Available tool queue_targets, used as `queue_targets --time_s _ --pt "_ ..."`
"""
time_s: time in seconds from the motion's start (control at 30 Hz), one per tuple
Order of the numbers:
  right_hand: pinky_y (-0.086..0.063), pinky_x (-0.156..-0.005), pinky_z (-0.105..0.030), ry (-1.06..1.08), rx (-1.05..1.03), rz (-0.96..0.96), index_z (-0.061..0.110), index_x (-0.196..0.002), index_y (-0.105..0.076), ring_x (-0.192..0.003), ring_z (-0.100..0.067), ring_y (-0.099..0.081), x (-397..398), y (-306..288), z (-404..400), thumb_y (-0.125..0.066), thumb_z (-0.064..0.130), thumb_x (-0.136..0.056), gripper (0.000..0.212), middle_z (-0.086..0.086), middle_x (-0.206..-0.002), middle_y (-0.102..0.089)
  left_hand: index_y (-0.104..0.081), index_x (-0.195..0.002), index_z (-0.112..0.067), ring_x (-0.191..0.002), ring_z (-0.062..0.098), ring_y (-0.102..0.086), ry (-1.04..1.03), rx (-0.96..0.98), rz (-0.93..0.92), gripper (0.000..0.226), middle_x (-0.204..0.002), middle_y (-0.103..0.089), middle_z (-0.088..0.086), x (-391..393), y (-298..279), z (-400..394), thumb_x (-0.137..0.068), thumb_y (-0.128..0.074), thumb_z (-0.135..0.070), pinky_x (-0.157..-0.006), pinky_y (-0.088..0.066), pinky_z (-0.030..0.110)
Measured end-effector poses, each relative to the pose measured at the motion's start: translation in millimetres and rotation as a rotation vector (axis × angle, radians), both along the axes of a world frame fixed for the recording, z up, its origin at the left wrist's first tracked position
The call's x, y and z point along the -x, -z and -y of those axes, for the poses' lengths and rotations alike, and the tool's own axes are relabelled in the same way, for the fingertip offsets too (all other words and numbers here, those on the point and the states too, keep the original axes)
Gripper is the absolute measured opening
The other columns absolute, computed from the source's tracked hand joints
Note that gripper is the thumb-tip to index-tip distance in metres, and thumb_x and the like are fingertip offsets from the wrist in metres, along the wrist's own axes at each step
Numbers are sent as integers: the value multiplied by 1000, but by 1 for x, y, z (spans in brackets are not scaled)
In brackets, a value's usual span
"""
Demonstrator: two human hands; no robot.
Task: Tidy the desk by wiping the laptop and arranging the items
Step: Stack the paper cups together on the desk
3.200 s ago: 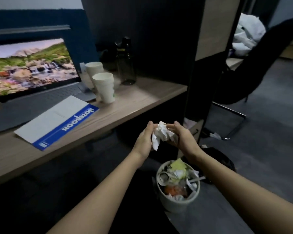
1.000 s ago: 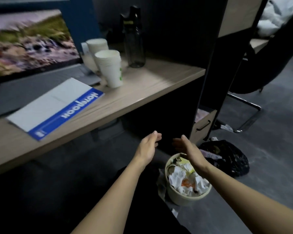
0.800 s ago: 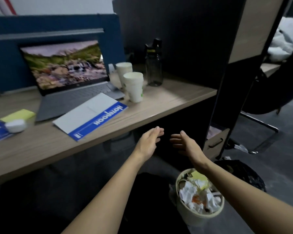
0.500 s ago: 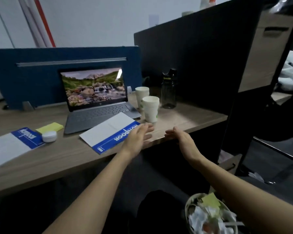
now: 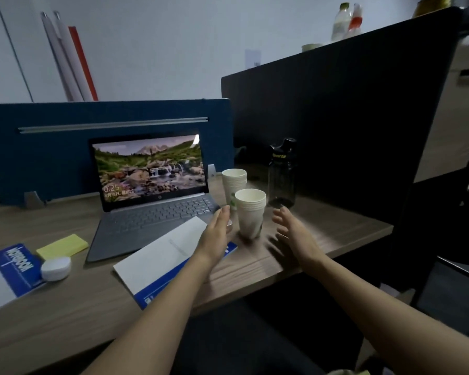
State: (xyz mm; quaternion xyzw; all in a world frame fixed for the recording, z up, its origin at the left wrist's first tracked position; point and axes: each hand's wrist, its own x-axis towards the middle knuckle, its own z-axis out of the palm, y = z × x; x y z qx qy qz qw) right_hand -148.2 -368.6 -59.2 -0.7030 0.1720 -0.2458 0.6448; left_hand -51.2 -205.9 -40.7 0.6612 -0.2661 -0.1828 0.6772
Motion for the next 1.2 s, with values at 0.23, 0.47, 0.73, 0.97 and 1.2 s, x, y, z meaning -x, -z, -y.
queue_targets --time_s 0.23,0.47,0.73,0.97,1.2 --pt "-40 -102 -34 -105 -75 21 35 -133 -53 -126 -15 -51 -29 -12 7 -27 54 -101 46 6 -139 -55 -41 -142 -29 -119 12 -55 59 49 -59 50 -129 -55 -14 -11 -8 31 -100 -26 -52 -92 -48 23" --pt "-43 -87 -21 -137 18 76 49 -116 -55 -113 -2 -57 -52 -70 14 -25 55 -101 34 19 -120 -60 -42 -134 -41 -100 -3 -57 78 97 29 53 -113 -56 -24 -32 -58 41 -90 -24 -64 -73 -47 12" --pt "-46 -94 -33 -165 59 130 57 -99 -68 -108 -8 -64 -97 -131 27 -27 67 -93 43 21 -104 -72 -51 -121 -43 -107 7 -61 26 86 98 41 -126 -56 -14 -71 -124 44 -98 -20 -58 -77 -50 23" --pt "-43 -90 -34 -199 60 122 68 -85 -64 -104 -7 -60 -132 -157 35 -26 70 -93 39 32 -89 -70 -34 -150 -24 -136 28 -42 4 77 89 67 -156 -33 1 -107 -152 50 -97 -19 -61 -109 -36 43" --pt "-35 -110 -47 -184 40 86 59 -95 -64 -114 -16 -59 -157 -144 49 -24 62 -98 41 19 -105 -67 -32 -151 -24 -139 29 -37 16 40 36 67 -158 -31 1 -136 -140 62 -96 -20 -61 -110 -34 44"
